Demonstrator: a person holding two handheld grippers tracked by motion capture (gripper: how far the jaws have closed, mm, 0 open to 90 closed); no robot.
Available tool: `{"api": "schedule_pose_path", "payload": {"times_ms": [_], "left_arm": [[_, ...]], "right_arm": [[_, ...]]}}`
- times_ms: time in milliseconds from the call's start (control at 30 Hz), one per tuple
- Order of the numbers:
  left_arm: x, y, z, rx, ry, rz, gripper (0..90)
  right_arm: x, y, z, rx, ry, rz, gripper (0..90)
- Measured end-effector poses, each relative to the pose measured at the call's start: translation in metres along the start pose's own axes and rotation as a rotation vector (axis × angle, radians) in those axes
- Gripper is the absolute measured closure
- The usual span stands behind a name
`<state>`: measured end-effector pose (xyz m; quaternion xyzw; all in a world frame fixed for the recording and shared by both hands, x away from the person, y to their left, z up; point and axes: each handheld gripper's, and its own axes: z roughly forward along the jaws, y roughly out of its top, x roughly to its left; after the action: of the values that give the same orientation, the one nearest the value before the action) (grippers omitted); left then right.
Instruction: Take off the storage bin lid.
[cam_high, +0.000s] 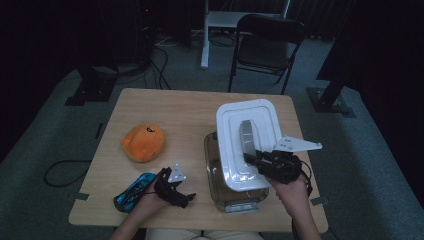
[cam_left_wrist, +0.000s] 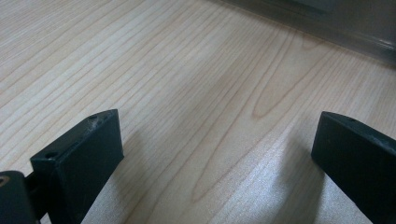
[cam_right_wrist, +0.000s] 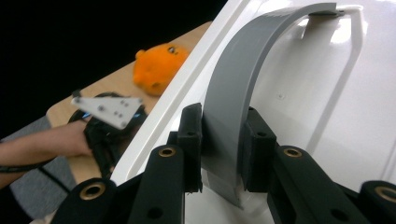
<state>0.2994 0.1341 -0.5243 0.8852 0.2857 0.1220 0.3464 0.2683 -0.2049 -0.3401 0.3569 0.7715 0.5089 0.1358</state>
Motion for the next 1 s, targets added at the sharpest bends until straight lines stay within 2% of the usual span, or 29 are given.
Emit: {"api": "schedule_pose_path", "payload": {"times_ms": [200,400,600,733,867,900,1000], "left_arm": [[0.000,0.000,0.000,0.000,0.000,0.000,2.5],[0.000,0.000,0.000,0.000,0.000,0.000,2.6],[0.000,0.000,0.000,-0.001,0.001,0.000,2.5],[0.000,0.001,0.000,0.001,0.000,0.000,2.6],[0.000,0.001,0.001,0.000,0.000,-0.001,2.6],[0.000,0.001,0.001,0.000,0.000,-0.001,2.6],[0.000,0.000,0.001,-0.002,0.000,-0.002,2.6]], "right_arm": [[-0.022,0.001,-0.019,-0.037,-0.079,0.024,73.5],[-0.046,-0.005,-0.040,-0.063,-0.170,0.074,73.5],[-0.067,-0.017,-0.053,-0.062,-0.242,0.115,73.5],[-0.083,-0.028,-0.054,-0.030,-0.278,0.148,73.3],[-0.098,-0.041,-0.050,-0.020,-0.297,0.178,73.4],[-0.098,-0.041,-0.050,-0.020,-0.297,0.178,73.4],[-0.110,-0.053,-0.040,-0.006,-0.307,0.190,73.4]]}}
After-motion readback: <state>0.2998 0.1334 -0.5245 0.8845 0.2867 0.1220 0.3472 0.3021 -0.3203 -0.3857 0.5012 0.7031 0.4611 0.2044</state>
